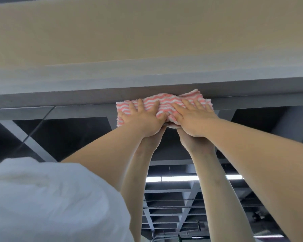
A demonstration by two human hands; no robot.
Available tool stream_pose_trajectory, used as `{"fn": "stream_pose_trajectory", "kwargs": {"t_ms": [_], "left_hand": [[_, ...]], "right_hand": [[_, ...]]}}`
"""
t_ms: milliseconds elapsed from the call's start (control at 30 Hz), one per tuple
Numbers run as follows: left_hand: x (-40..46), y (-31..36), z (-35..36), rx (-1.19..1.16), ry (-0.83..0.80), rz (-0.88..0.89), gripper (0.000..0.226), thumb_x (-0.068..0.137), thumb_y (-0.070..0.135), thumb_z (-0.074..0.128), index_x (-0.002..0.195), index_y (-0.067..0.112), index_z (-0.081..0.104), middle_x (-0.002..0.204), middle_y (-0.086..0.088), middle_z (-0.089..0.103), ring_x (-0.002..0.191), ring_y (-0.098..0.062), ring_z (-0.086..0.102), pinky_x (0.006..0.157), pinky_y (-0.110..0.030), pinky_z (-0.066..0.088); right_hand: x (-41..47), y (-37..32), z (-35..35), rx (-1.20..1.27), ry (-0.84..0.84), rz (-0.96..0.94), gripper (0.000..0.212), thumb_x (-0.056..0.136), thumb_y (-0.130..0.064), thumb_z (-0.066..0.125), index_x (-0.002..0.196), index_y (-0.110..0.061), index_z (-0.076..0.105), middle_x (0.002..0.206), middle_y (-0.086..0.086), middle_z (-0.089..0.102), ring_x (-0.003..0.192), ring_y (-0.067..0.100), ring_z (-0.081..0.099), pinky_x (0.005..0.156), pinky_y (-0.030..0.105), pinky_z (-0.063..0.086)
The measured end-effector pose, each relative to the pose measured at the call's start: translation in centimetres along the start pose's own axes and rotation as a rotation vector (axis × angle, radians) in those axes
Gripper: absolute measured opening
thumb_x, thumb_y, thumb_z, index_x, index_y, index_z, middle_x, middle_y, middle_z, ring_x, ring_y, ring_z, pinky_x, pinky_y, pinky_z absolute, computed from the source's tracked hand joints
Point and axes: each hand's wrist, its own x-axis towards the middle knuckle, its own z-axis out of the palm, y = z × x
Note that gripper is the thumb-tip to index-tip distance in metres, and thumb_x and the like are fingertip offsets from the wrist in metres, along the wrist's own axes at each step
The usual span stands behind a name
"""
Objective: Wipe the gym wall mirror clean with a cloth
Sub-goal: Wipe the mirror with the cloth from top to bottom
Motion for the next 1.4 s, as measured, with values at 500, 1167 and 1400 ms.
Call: {"fn": "stream_pose_trajectory", "kwargs": {"t_ms": [500,1167,1400], "left_hand": [[-4.7,10.5,1.6,0.023,-0.041,0.030,0.056,0.097,0.061,0.013,0.148,0.047,-0.006,0.160,-0.002,-0.012,0.146,-0.030,-0.013,0.111,-0.062,-0.005],[-8.5,-6.5,1.0,0.042,-0.041,0.016,0.053,0.099,0.054,0.011,0.149,0.044,-0.006,0.160,0.003,-0.011,0.147,-0.023,-0.011,0.114,-0.060,-0.002],[-9.4,-18.2,0.3,0.068,-0.047,-0.051,0.052,0.101,0.048,0.013,0.149,0.043,-0.007,0.160,0.004,-0.010,0.146,-0.023,-0.011,0.113,-0.059,-0.005]], "right_hand": [[-5.9,9.7,0.8,0.028,0.004,0.032,0.054,0.102,-0.050,0.007,0.152,-0.037,-0.009,0.160,-0.003,-0.017,0.147,0.029,-0.015,0.118,0.048,-0.007],[-6.8,-6.9,2.2,0.042,-0.018,-0.015,0.057,0.100,-0.055,0.007,0.150,-0.039,-0.014,0.159,0.001,-0.022,0.145,0.034,-0.018,0.114,0.055,-0.010],[-4.6,-16.6,2.3,0.070,-0.016,-0.074,0.055,0.102,-0.049,0.008,0.152,-0.035,-0.011,0.160,0.001,-0.020,0.145,0.033,-0.018,0.113,0.055,-0.013]]}}
